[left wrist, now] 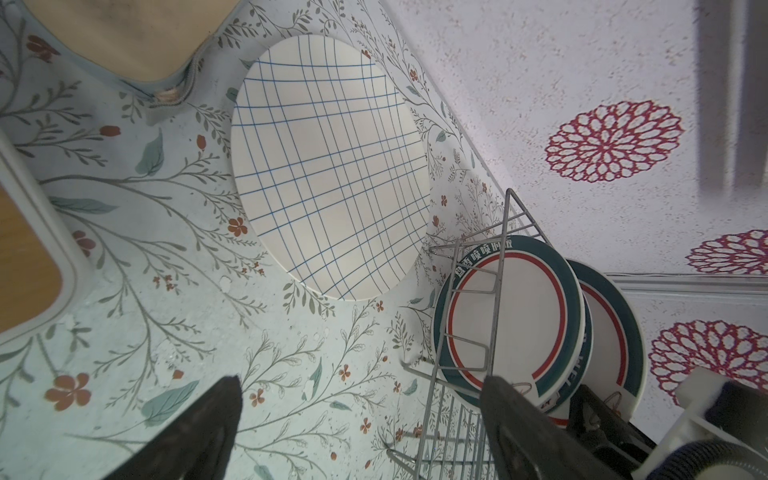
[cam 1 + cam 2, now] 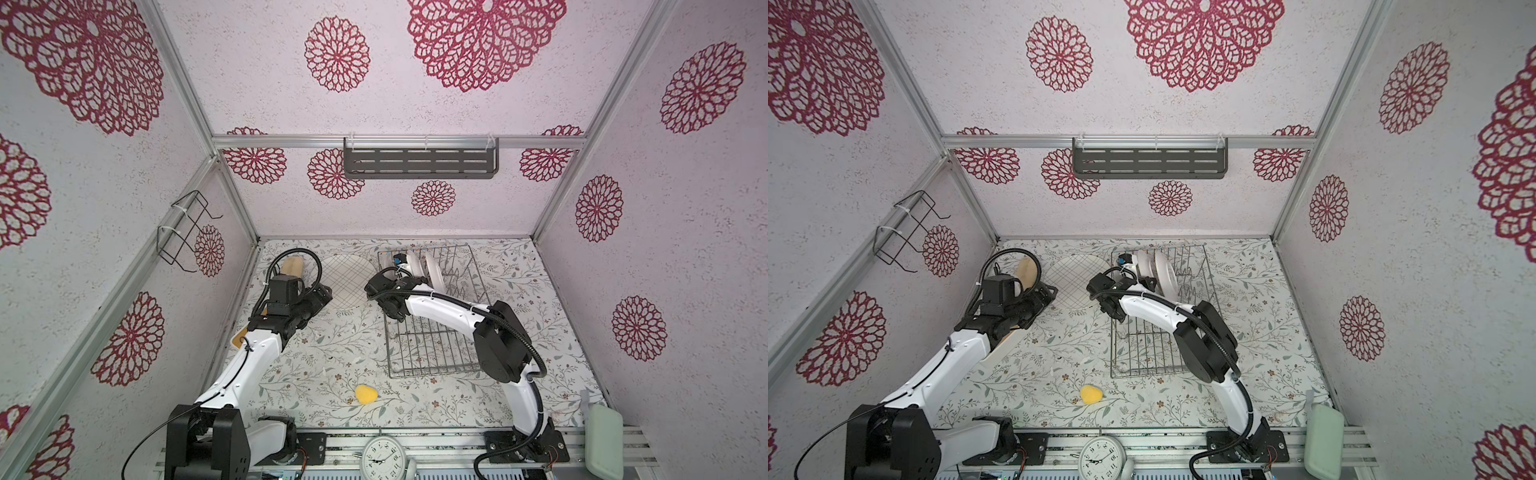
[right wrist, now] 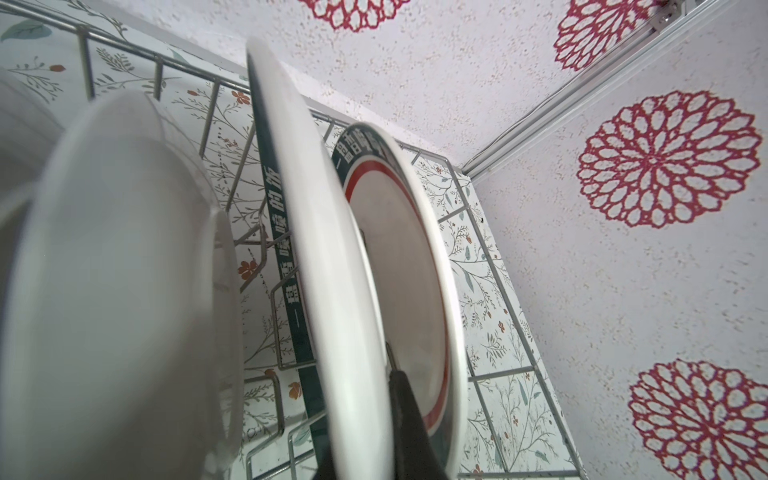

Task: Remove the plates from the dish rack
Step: 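Lift the green-rimmed plate up out of the rack with the right gripper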

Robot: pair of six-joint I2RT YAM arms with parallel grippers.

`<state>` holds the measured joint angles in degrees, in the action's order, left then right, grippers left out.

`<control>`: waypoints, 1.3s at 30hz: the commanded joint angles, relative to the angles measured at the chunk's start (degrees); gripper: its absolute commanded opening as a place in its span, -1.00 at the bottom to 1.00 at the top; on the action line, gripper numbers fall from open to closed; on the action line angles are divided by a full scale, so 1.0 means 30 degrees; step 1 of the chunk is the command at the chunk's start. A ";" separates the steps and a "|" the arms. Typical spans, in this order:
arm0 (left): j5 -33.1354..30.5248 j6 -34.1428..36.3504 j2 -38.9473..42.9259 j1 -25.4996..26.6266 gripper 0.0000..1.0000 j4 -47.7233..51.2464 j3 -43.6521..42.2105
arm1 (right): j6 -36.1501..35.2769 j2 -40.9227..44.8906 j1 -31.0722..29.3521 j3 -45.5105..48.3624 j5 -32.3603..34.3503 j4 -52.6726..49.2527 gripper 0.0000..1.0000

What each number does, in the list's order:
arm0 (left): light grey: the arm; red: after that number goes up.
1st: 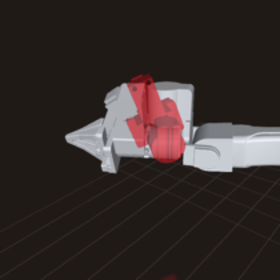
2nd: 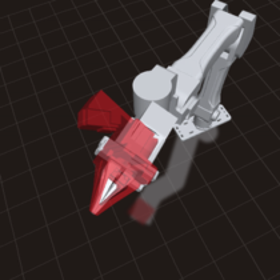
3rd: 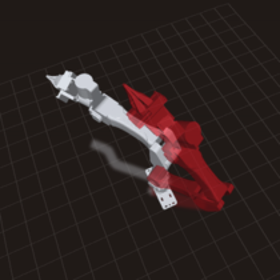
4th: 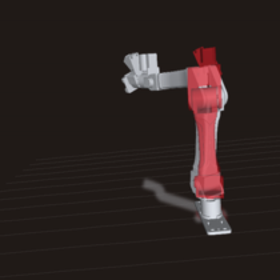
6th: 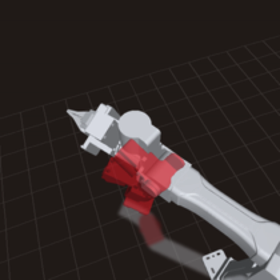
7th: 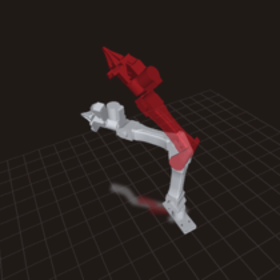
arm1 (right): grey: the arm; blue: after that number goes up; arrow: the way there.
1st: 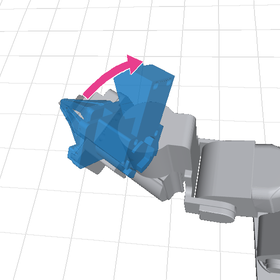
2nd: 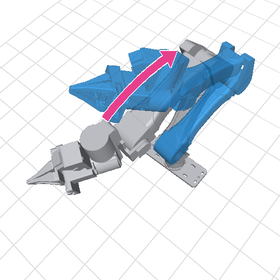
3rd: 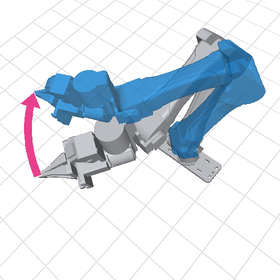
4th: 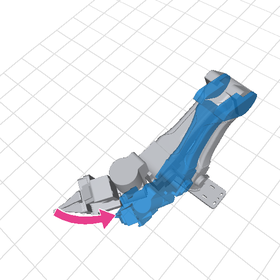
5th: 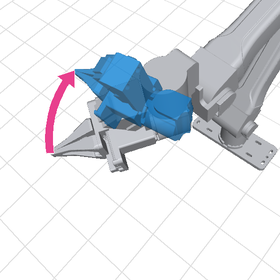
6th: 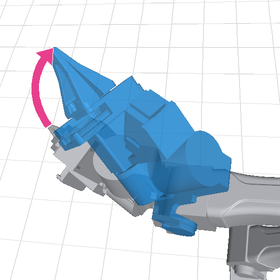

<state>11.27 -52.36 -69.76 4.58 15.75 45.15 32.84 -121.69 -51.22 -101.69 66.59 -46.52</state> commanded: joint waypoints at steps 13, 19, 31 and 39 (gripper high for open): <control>-0.0006 -0.0015 0.0397 0.0119 0.88 -0.0064 0.0422 | -0.0085 0.1803 -0.0335 -0.1156 0.3071 -0.1652 -1.00; -0.0033 -0.0015 0.0401 0.0123 0.88 -0.0062 0.0464 | 0.0215 0.1850 -0.0359 -0.1487 0.3494 -0.2110 -1.00; -0.0064 -0.0030 0.0547 0.0201 0.88 -0.0027 0.0450 | 0.0362 0.2240 -0.0645 -0.1875 0.4051 -0.2510 -1.00; -0.0064 -0.0036 0.0488 0.0286 0.88 -0.0035 0.0564 | 0.0151 0.2545 -0.1002 -0.2420 0.4573 -0.2629 -1.00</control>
<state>11.22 -52.56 -69.10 4.95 15.75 45.28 32.56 -119.68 -53.76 -106.00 73.08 -51.83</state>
